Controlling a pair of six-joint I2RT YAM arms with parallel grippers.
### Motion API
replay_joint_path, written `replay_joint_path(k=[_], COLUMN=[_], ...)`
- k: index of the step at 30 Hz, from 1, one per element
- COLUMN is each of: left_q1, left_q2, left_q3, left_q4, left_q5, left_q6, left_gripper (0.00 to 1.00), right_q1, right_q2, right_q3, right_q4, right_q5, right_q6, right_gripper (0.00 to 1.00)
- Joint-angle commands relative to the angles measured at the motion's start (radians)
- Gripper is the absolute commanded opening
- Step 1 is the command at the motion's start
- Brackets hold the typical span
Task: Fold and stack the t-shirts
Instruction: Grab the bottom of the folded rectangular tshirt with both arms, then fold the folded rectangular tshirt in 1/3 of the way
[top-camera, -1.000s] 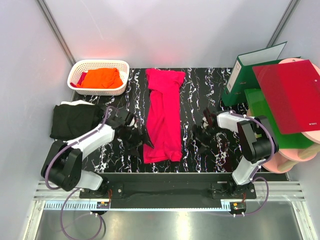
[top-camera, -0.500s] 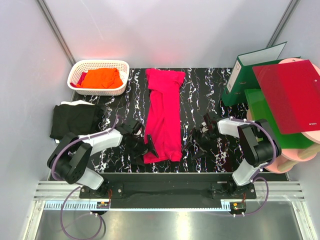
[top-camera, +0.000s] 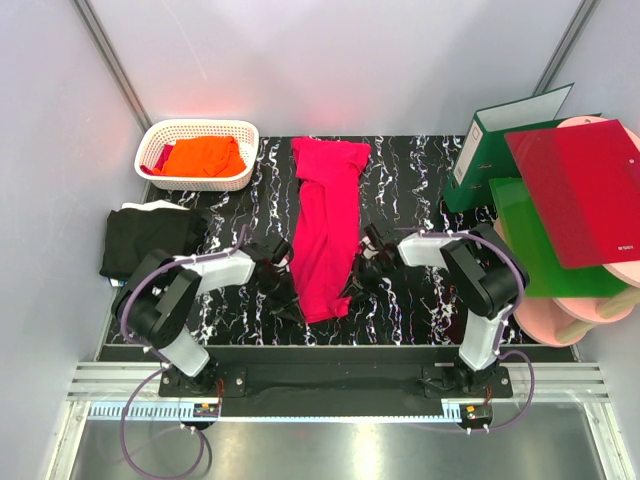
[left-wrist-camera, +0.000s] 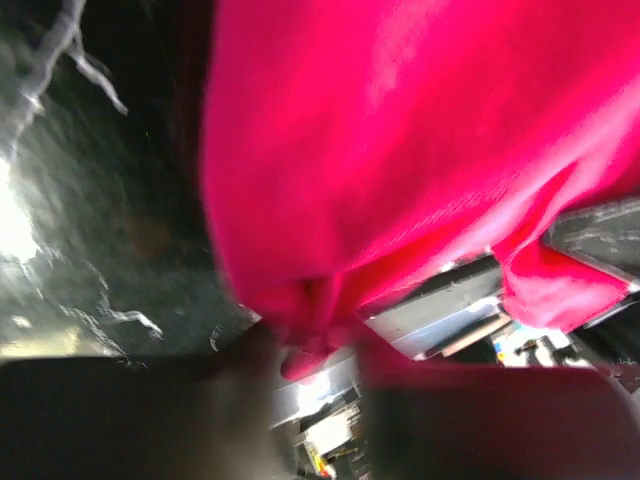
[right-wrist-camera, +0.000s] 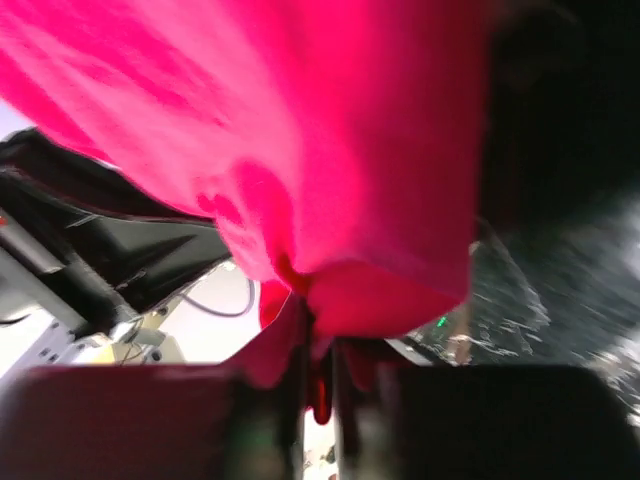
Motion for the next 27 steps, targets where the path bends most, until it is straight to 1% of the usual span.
replay_joint_path(k=[1,3,4,5,7,8,10,11,15,18,21,24,25,27], left_q1=[-0.002,-0.002,-0.002,-0.002,-0.002,-0.002,-0.001,0.001,0.01,0.024,0.042,0.071,0.087,0.105], left_q2=[0.036,0.026,0.018,-0.007,-0.037,-0.068,-0.088,-0.097,-0.08,-0.024,0.065,0.174,0.233,0.298], left_q3=[0.053,0.078,0.088,0.102,0.171,0.231,0.295,0.361,0.501,0.59,0.667,0.745,0.786,0.834], left_q4=[-0.022,-0.039,-0.066,-0.089,-0.169,-0.197,-0.267,-0.286,-0.327,-0.336,-0.338,-0.34,-0.343,-0.356], left_q5=[-0.034,-0.039,-0.045,-0.05,-0.099,-0.117,-0.168,-0.182,-0.228,-0.235,-0.242,-0.228,-0.222,-0.19], left_q6=[0.05,0.061,0.072,0.079,0.107,0.116,0.136,0.139,0.141,0.15,0.173,0.207,0.216,0.242], left_gripper=[0.0,0.0,0.0,0.0,0.0,0.0,0.0,0.0,0.0,0.0,0.0,0.0,0.0,0.0], right_q1=[0.009,0.01,0.01,0.01,0.01,0.01,0.01,0.009,0.007,-0.005,-0.029,-0.068,-0.075,-0.1], right_q2=[0.044,0.009,-0.005,-0.022,-0.036,-0.053,-0.068,-0.08,-0.073,-0.03,0.036,0.137,0.192,0.25], right_q3=[0.065,0.099,0.145,0.171,0.233,0.253,0.294,0.306,0.397,0.486,0.593,0.72,0.752,0.851], right_q4=[-0.017,-0.106,-0.148,-0.233,-0.3,-0.342,-0.372,-0.384,-0.395,-0.406,-0.433,-0.488,-0.508,-0.536], right_q5=[-0.058,-0.035,-0.024,0.0,0.008,0.011,0.016,0.023,0.05,0.069,0.122,0.165,0.183,0.204], right_q6=[0.055,0.033,0.018,-0.022,-0.063,-0.074,-0.088,-0.09,-0.1,-0.131,-0.178,-0.244,-0.257,-0.287], right_gripper=[0.06,0.02,0.02,0.01,0.01,0.01,0.01,0.01,0.01,0.02,0.02,0.02,0.02,0.03])
